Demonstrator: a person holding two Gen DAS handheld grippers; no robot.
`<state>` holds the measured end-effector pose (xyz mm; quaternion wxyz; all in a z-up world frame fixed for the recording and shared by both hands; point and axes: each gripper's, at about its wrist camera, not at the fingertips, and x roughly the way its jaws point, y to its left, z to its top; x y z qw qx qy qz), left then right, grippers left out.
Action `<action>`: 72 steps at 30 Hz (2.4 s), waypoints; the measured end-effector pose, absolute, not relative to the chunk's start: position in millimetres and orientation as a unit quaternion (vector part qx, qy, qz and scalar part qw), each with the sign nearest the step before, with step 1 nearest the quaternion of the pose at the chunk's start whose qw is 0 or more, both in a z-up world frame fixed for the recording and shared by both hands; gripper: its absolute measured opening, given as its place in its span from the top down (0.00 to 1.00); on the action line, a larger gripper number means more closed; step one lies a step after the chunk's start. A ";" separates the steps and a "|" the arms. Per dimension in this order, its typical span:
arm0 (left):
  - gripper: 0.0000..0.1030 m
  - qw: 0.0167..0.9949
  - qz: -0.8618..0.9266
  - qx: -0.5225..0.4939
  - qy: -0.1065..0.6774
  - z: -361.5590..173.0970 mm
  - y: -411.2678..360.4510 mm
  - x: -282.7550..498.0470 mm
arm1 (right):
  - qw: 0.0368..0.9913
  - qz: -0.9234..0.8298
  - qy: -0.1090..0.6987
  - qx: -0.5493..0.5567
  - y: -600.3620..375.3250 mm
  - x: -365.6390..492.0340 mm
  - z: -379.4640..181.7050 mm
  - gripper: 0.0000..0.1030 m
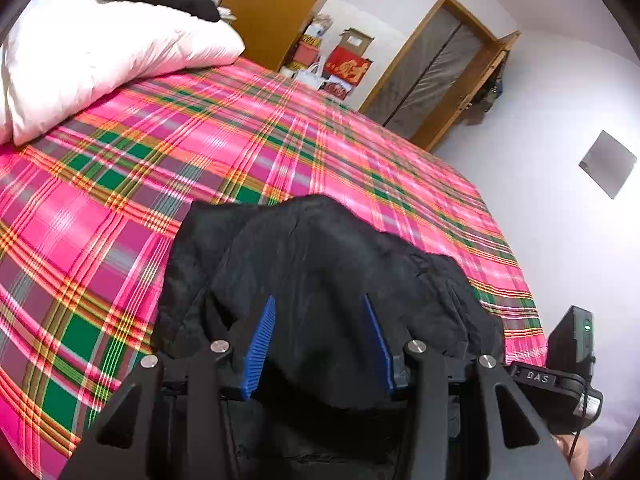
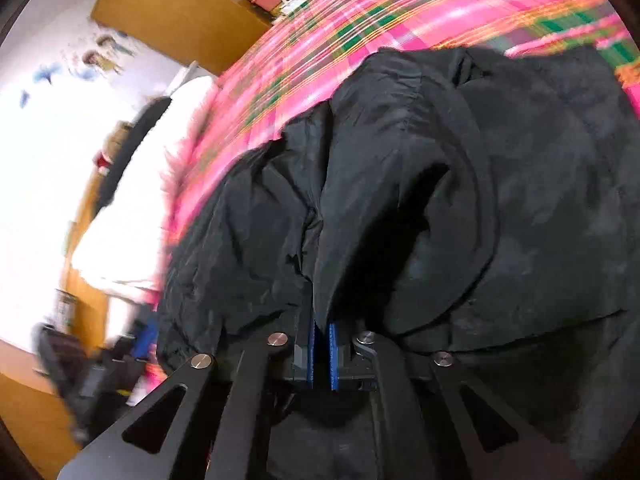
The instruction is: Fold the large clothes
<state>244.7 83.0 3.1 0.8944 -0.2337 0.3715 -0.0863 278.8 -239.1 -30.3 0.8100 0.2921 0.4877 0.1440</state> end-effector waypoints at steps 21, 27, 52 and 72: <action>0.52 0.855 -0.091 -0.095 0.502 -73.9 19.0 263.2 | 0.824 0.100 0.513 0.217 -282.3 244.8 -69.6 0.89; 0.53 0.859 -0.067 -0.099 0.499 -51.2 23.8 254.8 | 0.861 0.085 0.466 0.183 -300.3 214.6 -15.8 0.78; 0.55 0.868 -0.089 -0.115 0.474 -36.4 16.9 248.6 | 0.886 0.088 0.442 0.109 -285.5 235.7 -6.5 0.80; 0.55 0.849 -0.150 -0.046 0.504 -81.7 -21.8 241.2 | 0.855 0.101 0.500 0.095 -246.9 220.5 -88.2 0.96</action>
